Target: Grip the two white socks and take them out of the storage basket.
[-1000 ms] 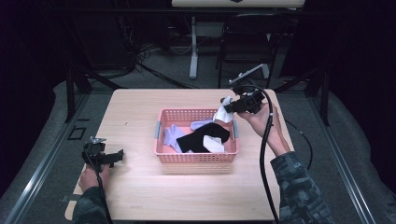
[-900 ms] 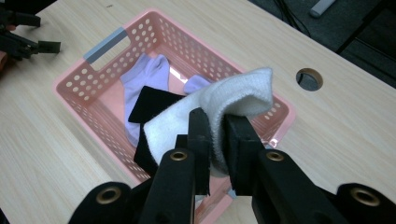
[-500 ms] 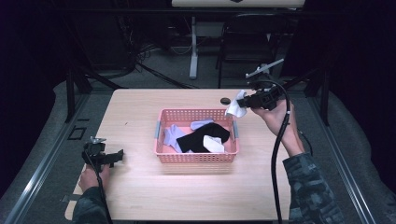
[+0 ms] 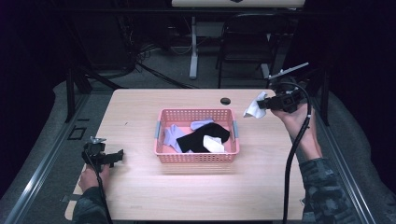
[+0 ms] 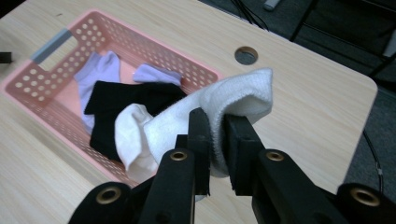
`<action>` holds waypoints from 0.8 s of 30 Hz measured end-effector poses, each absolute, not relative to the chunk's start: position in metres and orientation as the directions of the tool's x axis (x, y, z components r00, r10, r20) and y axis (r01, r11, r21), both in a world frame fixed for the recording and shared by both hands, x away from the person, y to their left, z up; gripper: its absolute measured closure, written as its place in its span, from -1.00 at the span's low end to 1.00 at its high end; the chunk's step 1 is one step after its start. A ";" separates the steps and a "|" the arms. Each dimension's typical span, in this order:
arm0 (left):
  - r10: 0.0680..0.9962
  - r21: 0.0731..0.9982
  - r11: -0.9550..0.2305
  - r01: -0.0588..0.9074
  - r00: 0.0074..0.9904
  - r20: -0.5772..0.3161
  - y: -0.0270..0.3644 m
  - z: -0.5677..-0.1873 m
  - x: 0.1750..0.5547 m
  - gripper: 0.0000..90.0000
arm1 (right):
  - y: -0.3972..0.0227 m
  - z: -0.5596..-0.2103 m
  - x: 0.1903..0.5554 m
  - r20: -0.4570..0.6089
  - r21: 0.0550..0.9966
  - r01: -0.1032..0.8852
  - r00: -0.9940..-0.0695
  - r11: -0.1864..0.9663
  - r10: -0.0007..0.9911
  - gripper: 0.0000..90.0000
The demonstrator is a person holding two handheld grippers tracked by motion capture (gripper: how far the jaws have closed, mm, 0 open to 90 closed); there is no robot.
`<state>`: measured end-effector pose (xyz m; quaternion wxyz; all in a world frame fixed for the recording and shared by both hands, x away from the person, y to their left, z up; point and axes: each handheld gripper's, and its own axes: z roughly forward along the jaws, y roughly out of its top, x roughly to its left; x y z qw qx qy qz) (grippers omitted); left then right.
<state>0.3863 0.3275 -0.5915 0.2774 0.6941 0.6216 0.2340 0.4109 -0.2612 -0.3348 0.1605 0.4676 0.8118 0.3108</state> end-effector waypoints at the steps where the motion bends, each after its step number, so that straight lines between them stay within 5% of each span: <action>1: 0.993 0.676 -0.073 0.733 0.118 -0.020 0.327 -0.591 0.386 -0.99 | -0.265 -0.336 0.411 0.031 0.655 0.662 -0.506 0.365 0.862 0.81; 24: 0.993 0.676 -0.073 0.733 0.118 -0.020 0.327 -0.591 0.386 -0.99 | -0.297 -0.423 0.431 0.077 0.478 0.816 -0.408 0.326 0.910 0.79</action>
